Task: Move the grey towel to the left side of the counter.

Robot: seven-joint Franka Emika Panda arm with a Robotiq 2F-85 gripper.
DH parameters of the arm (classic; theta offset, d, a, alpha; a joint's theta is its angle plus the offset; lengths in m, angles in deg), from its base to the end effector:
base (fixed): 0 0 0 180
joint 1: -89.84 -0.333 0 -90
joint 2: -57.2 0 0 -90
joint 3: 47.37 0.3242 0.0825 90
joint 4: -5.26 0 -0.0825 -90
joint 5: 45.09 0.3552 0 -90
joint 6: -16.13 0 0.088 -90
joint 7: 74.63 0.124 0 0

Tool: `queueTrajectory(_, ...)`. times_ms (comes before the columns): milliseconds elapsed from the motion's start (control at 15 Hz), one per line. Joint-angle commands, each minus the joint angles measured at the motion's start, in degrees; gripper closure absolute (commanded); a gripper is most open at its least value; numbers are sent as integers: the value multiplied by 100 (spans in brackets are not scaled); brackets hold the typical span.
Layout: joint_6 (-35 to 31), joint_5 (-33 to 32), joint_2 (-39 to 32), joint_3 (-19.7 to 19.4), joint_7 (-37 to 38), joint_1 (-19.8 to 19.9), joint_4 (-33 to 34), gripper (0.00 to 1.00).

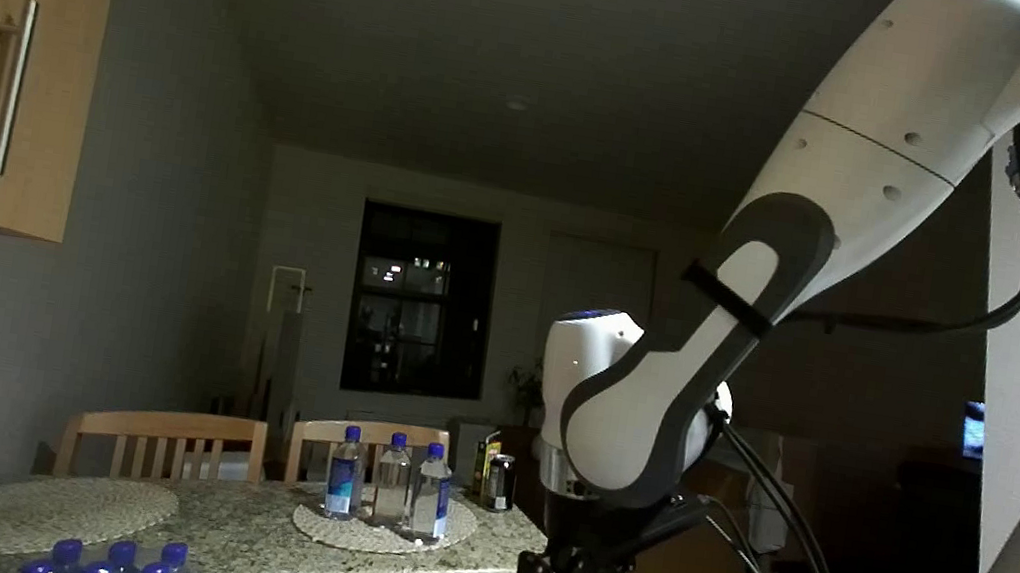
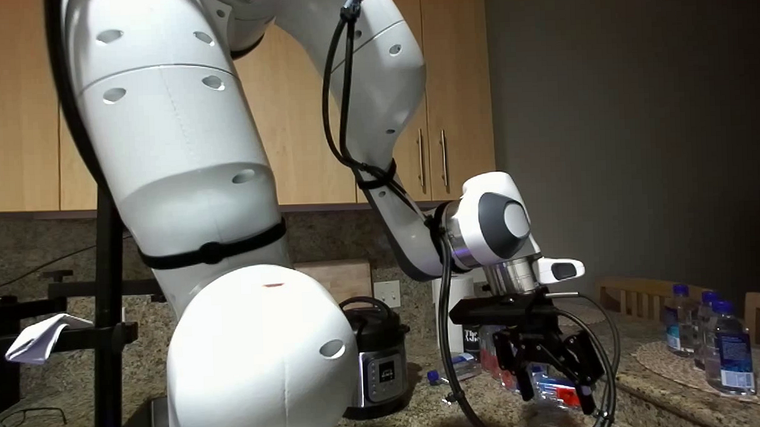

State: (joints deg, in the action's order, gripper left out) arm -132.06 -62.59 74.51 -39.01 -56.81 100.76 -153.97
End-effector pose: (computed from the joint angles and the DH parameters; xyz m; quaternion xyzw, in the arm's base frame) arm 0.3666 -0.0164 0.3232 0.9914 -0.0535 0.0635 0.1009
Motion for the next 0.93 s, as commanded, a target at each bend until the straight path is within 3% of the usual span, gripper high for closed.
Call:
queueTrajectory(0,-89,-21,-13,-137,38,-115,6,0)
queueTrajectory(400,-303,-58,-552,-310,-63,-113,536,0)
queueTrajectory(867,-319,-390,-1826,-632,-204,-245,1838,0)
